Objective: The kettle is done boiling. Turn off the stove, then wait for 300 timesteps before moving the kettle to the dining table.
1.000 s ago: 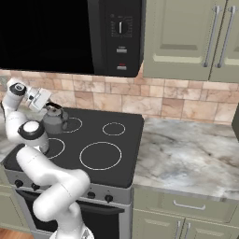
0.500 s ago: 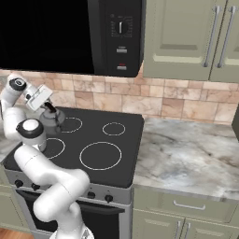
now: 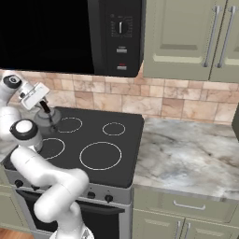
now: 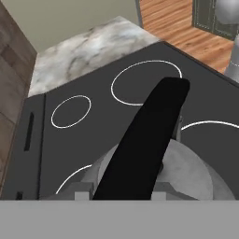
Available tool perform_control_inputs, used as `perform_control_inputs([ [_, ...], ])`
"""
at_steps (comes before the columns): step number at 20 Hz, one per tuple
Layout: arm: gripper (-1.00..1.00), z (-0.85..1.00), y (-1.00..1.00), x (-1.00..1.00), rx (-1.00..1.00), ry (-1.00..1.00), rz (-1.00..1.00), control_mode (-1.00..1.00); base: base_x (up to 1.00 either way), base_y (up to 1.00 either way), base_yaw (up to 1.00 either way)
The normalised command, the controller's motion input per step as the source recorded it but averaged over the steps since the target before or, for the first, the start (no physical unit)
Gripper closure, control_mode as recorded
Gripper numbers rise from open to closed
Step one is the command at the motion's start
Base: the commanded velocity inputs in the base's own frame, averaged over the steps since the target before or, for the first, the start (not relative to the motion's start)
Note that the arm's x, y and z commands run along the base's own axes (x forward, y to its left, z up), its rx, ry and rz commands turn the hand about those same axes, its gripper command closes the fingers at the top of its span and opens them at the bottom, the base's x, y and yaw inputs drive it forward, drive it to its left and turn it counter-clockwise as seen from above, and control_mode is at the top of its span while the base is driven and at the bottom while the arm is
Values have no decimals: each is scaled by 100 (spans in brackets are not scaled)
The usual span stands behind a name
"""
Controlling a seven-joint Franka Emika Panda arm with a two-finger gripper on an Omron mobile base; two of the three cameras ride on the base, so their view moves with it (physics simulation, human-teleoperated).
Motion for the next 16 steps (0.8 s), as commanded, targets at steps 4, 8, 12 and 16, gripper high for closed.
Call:
perform_control_inputs([
  [4, 100, 0, 0, -64, 2, -23, 2, -100, 0, 0, 0],
  [8, 100, 0, 0, -68, 2, -20, 4, -100, 0, 0, 0],
  [12, 100, 0, -1, -61, 3, -19, 3, -100, 0, 0, 0],
  [16, 100, 0, -4, -52, 4, -18, 3, -100, 0, 0, 0],
])
